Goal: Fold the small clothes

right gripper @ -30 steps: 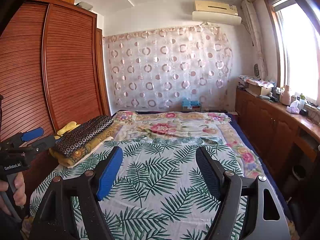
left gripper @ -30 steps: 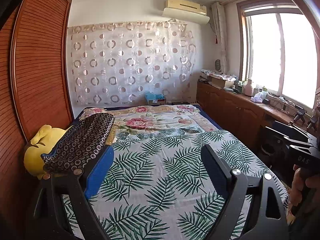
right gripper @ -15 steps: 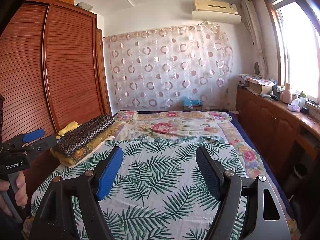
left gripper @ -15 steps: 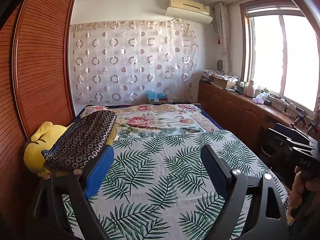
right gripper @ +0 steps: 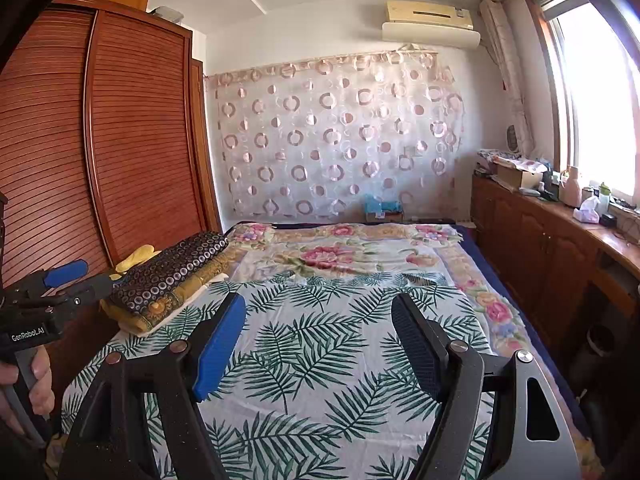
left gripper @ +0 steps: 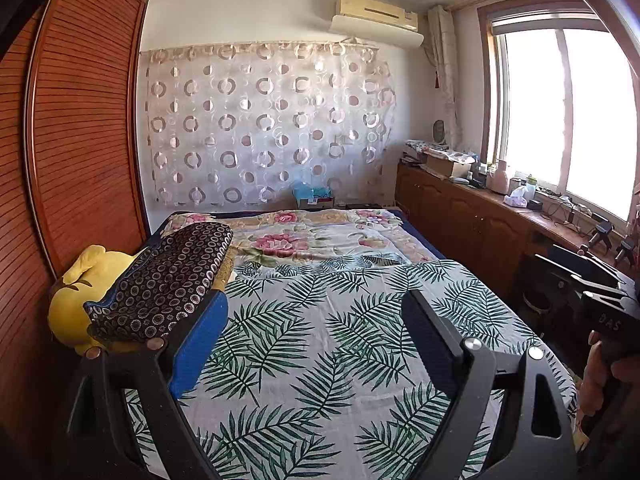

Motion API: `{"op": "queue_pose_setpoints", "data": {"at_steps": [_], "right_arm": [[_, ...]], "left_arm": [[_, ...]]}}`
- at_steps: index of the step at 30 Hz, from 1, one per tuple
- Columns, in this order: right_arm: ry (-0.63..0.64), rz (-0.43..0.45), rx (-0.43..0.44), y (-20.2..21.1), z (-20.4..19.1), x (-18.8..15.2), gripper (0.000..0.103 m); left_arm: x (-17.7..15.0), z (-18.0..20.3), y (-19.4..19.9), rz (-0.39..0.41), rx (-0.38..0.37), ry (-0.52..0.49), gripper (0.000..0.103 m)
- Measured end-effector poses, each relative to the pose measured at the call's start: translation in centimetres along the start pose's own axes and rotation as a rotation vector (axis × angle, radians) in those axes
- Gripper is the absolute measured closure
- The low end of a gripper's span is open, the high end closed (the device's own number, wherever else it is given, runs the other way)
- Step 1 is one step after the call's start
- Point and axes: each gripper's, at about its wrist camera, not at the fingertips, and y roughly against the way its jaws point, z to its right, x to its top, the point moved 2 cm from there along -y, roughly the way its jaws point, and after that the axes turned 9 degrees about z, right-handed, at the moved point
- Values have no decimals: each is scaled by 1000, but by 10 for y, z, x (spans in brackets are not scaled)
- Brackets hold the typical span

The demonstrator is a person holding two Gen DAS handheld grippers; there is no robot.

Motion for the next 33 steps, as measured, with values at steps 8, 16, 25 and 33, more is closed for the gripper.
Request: {"op": "queue_pose_setpoints", "data": {"at_steps": [8, 16, 25, 33], "right_arm": [[3, 3, 2, 0, 3, 1, 26], [5, 2, 4, 0, 5, 1, 26], [5, 2, 8, -1, 9, 3, 26], [3, 2, 7, 0, 12, 2, 26]], "left_arm": [[1, 0, 1, 4, 3, -2, 14], [0, 0, 1, 4, 2, -2, 14], [0, 0, 1, 5, 3, -2, 14], [1, 0, 1, 5, 4, -3, 14]]}}
